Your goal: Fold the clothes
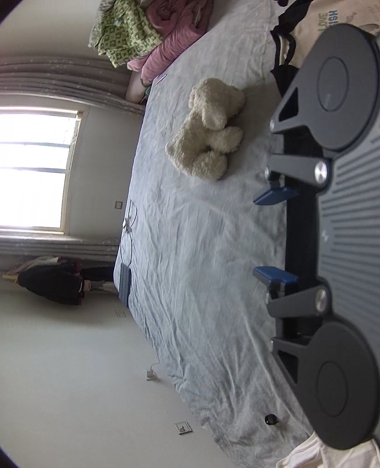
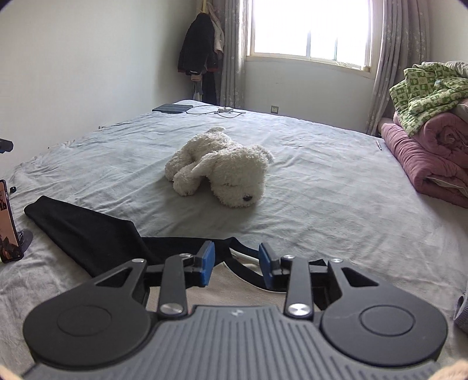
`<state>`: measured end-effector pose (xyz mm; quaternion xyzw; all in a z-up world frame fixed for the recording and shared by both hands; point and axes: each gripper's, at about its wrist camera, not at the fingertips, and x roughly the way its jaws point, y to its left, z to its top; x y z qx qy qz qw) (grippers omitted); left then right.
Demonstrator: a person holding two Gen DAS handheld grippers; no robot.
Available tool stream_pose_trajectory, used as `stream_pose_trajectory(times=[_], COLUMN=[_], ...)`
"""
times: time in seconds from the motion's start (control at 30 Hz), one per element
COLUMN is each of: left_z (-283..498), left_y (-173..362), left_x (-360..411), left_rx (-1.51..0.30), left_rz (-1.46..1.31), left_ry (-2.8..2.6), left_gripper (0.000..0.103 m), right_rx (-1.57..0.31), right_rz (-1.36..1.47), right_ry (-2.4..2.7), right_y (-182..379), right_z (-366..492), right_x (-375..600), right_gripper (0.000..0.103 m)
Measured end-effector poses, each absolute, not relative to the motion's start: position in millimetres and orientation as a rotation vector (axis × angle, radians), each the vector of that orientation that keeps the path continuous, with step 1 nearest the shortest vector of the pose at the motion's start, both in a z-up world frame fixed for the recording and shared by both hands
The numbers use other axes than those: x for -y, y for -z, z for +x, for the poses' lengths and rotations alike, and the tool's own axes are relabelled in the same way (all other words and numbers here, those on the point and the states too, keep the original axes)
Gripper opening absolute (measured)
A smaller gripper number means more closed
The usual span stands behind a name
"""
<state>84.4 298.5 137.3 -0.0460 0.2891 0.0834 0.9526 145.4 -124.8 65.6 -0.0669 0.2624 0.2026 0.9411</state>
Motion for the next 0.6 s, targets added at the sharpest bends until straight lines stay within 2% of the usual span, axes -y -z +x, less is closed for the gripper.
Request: stream_pose_trajectory(times=[0.27,0.43,0.5,0.6], left_z=[86.7,75.7,68.9,54.7], left_y=[-89.8,-57.2,-45.5,-26.6], left_x=[-198.6,-137.1,-113.9,-82.5], left_rx=[-0.655,-0.706,-0.723,-0.745], left_rz=[-0.109,-0.138,-0.15,-0.167], left_ry=[-0.034,0.043,0.069,0.114], left_gripper=[0.049,0.054,0.058,0.059], right_rx=[-0.506,-0.52,-0.534,-0.55], right_rz=[-0.132,-0.107,-0.094,-0.056], right_ry=[-0.38,-0.289,-0.241,-0.177], right_y=[-76.3,-76.5,-74.7,-68.1], right_z=[123.2,98.0,86.7,67.5], right_x=[164.8,217.0,239.5,276.1], right_gripper=[0.041,0.044,0.046,0.047])
